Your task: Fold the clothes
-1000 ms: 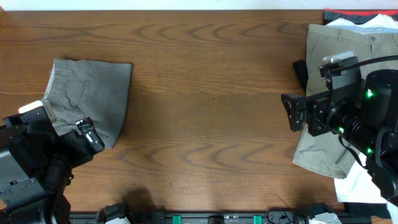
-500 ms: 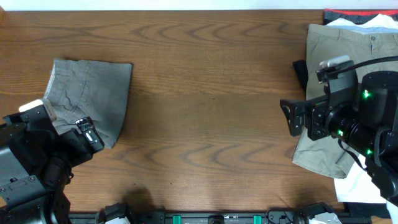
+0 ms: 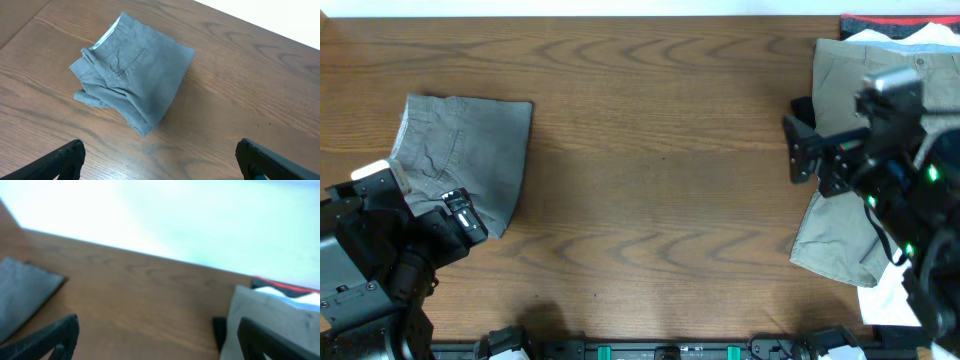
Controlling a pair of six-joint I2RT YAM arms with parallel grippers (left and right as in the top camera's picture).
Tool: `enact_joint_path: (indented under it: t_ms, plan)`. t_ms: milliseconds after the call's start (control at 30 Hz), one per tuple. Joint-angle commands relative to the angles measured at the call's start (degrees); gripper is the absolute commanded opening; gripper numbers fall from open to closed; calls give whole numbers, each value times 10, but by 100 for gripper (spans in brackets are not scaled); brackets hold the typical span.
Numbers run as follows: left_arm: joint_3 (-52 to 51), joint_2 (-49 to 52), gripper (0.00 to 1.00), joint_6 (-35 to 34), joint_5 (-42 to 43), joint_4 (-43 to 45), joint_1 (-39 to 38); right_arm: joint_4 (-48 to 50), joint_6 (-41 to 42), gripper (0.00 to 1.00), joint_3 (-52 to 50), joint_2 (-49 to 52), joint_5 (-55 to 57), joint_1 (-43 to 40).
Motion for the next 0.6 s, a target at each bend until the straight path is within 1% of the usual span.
enact_joint_path:
  t_ms: [0, 133, 333, 433, 567]
  plan:
    - [-2, 1, 98, -3, -9, 0, -1, 54, -6, 99, -118, -70, 3, -29]
    - [-2, 1, 98, -3, -9, 0, -1, 97, -5, 99, -289, -175, -4, -59]
    - [-2, 1, 98, -3, -9, 0, -1, 144, 16, 99, -498, -344, -11, -81]
    - [-2, 1, 98, -3, -9, 0, -1, 171, 31, 99, -577, -422, -11, -81]
    - [-2, 1, 98, -3, -9, 0, -1, 194, 37, 99, -642, -501, -11, -81]
